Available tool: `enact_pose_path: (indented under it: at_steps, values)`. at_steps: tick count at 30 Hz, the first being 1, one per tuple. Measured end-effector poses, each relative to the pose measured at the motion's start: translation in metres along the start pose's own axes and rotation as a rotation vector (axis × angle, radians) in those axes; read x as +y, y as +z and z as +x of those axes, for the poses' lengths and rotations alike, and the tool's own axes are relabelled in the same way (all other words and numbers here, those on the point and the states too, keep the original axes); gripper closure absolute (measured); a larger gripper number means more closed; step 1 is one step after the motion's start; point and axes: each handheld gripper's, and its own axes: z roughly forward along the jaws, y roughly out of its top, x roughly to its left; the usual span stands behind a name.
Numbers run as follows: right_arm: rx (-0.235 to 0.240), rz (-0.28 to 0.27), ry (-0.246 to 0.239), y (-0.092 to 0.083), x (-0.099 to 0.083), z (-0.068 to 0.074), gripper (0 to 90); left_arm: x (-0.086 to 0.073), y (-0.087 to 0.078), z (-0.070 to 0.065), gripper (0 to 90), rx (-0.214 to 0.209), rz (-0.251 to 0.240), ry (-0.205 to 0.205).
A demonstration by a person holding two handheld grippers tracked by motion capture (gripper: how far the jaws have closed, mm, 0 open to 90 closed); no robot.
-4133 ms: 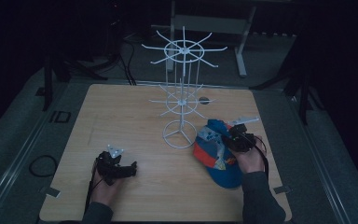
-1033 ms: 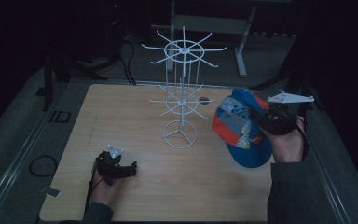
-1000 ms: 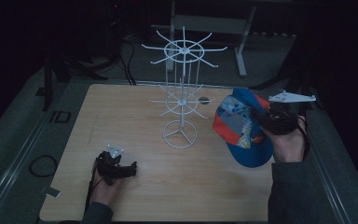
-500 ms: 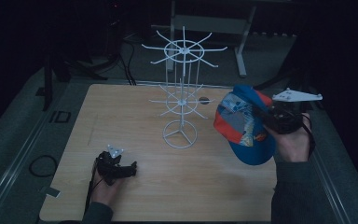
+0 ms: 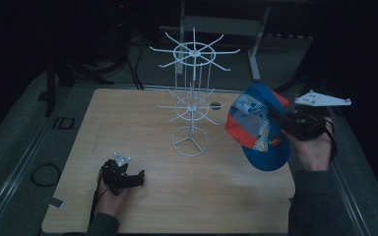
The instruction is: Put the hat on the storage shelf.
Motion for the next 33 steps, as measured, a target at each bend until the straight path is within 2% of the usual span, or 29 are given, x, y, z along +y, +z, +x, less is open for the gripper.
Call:
enact_pose_path:
  at_steps: [9,22,33]
  values:
    - [0.017,-0.023,0.002,-0.004,0.002,0.002,87.9,0.0,0.0,0.0,2.4,-0.001,0.0,-0.001]
    - [0.04,-0.077,0.006,-0.02,0.011,0.003,87.8,0.0,0.0,0.0,2.4,-0.001,0.0,-0.001]
    - [0.083,-0.128,0.023,-0.029,0.019,0.002,87.9,0.0,0.0,0.0,2.4,-0.001,0.0,0.0]
